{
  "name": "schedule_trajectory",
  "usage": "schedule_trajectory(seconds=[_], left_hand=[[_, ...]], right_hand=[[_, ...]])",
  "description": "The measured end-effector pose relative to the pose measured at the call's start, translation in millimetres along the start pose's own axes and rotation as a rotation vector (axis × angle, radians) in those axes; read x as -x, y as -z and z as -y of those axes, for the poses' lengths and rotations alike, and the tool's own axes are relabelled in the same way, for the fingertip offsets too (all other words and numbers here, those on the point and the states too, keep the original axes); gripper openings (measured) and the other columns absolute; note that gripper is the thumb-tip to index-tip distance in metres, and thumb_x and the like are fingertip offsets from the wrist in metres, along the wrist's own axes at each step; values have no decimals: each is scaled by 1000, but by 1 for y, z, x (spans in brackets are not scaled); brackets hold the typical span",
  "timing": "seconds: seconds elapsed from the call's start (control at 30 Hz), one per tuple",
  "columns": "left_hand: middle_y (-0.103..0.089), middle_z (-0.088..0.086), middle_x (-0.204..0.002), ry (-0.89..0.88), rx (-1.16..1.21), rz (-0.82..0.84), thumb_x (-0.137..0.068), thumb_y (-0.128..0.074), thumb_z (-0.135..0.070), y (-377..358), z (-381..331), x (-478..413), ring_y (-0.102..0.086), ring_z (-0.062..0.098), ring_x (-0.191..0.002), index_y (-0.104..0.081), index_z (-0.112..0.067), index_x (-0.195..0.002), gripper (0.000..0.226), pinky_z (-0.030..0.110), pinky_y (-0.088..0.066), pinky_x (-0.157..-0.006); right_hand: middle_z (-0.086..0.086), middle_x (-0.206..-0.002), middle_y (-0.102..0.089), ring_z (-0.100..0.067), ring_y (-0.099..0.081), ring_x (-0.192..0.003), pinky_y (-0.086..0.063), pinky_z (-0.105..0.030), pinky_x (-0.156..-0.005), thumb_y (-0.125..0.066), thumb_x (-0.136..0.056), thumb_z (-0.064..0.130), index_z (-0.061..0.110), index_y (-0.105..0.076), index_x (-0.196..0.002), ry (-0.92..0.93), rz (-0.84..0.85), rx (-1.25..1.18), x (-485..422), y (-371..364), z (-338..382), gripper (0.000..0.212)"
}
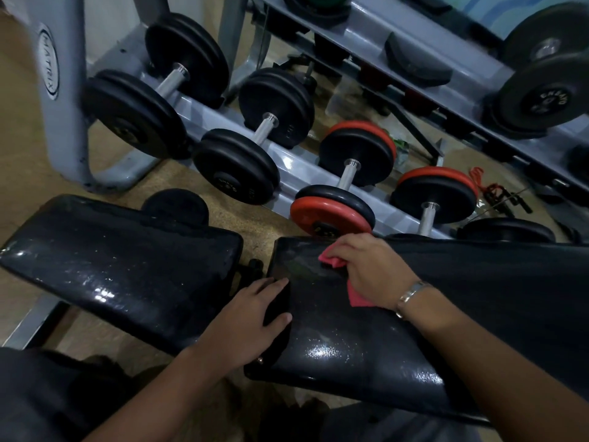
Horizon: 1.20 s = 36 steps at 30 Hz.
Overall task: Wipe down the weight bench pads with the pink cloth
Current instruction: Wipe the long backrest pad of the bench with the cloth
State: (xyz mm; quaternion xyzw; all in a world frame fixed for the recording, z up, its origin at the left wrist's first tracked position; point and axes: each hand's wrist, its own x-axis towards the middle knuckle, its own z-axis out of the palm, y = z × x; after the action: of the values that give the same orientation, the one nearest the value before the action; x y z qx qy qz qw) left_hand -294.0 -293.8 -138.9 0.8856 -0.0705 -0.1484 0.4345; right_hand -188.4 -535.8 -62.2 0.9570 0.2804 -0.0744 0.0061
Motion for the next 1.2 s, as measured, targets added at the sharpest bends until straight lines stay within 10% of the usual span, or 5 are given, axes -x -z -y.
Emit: schedule_trajectory(seconds=[0.17,0.43,0.57,1.07,1.2], left_hand=[[-28,-14,-160,3,-4,7,-97,-53,-51,2,1,-1,-30,9,-145,-24,-40,-156,66,29,-34,-115],[-31,-15,-158,5,-7,-2,-97,-53,-50,5,0,-1,-40,11,-140,-23,-37,-157,68,29,-39,-111],[-30,-15,-159,17,-12,-2,-97,-52,-50,5,-1,2,-42,11,-139,-23,-35,-156,67,30,-40,-110],[-32,-13,-158,85,39,17,-96,-52,-54,2,5,1,-45,18,-138,-23,-37,-156,69,38,-43,-110],[-38,-9,-155,80,61,2,-101,-50,-41,3,5,0,-50,19,-133,-28,-34,-155,59,37,-45,-107]], right_hand=[[3,-120,-62,-26,-55,-108,-45,-42,-97,-56,-86,13,33,-65,-127,-228,-60,90,-20,-3,4,47],[10,-107,-66,-22,-63,-97,-52,-44,-90,-35,-81,22,35,-71,-114,-94,-112,-39,0,8,-18,50],[6,-114,-67,-26,-63,-104,-50,-44,-96,-66,-75,8,33,-71,-118,-120,-90,74,-1,-5,1,50],[12,-119,-66,-17,-59,-114,-46,-36,-104,-46,-77,13,31,-70,-110,231,-94,-3,56,-1,32,44],[10,-115,-65,-21,-59,-109,-46,-39,-101,-46,-74,14,32,-71,-110,-6,-146,48,48,-3,38,48]])
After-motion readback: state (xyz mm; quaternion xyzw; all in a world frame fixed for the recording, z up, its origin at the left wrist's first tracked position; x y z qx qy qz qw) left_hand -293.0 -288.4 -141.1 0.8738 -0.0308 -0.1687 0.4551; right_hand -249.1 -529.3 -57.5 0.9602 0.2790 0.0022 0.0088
